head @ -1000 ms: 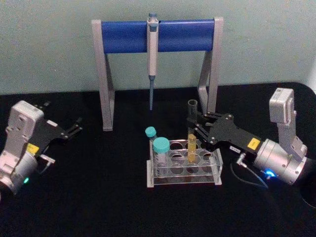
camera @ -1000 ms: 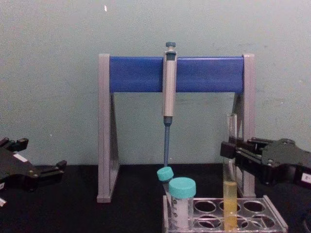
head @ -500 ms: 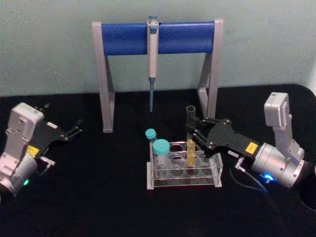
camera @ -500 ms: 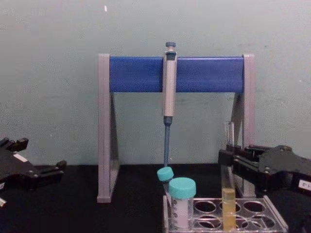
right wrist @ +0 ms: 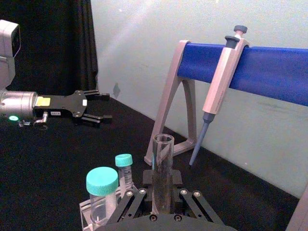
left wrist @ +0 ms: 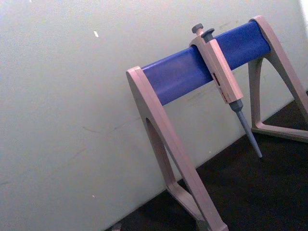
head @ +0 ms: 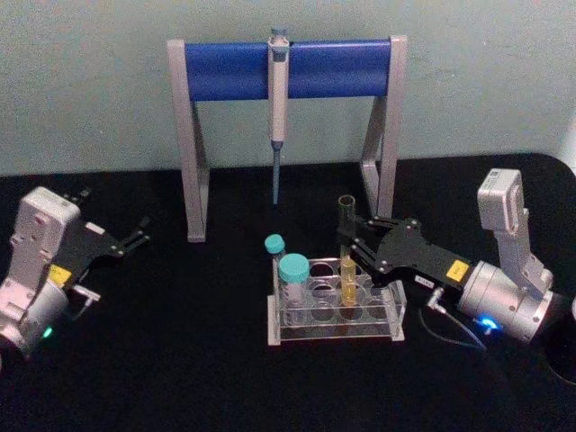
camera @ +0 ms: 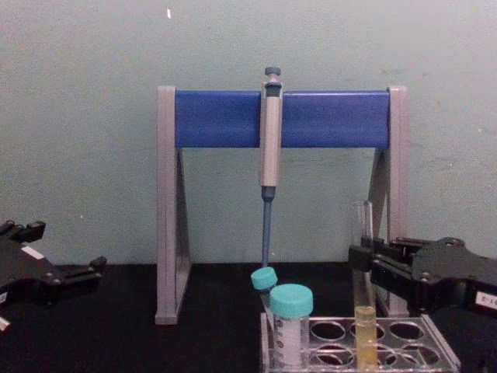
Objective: Pick up the test tube from the test tube rack, shake it, then place it back into the test tube rack.
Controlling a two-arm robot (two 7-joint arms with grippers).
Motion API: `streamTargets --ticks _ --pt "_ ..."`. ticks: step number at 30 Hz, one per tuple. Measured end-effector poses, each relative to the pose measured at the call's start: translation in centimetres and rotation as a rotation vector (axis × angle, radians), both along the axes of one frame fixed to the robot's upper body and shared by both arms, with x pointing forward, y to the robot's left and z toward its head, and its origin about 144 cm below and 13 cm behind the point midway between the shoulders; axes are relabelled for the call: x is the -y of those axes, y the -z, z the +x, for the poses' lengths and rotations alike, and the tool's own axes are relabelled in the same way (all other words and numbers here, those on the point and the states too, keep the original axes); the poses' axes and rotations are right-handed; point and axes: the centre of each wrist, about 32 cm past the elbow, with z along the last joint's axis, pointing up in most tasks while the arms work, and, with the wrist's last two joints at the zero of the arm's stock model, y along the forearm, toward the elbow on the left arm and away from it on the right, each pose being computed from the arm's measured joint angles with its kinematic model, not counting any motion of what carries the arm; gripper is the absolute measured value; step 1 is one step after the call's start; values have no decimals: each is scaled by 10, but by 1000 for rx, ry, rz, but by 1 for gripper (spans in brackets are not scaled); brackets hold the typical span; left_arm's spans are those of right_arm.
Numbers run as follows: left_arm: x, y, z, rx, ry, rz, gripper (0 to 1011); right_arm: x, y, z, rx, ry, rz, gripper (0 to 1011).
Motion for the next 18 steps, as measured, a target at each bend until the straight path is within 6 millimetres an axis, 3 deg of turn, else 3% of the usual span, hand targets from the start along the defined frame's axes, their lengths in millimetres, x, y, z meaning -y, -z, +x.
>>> streamTargets --ticks 18 --pt "0 0 0 0 0 0 1001 0 -1 0 -7 9 -8 228"
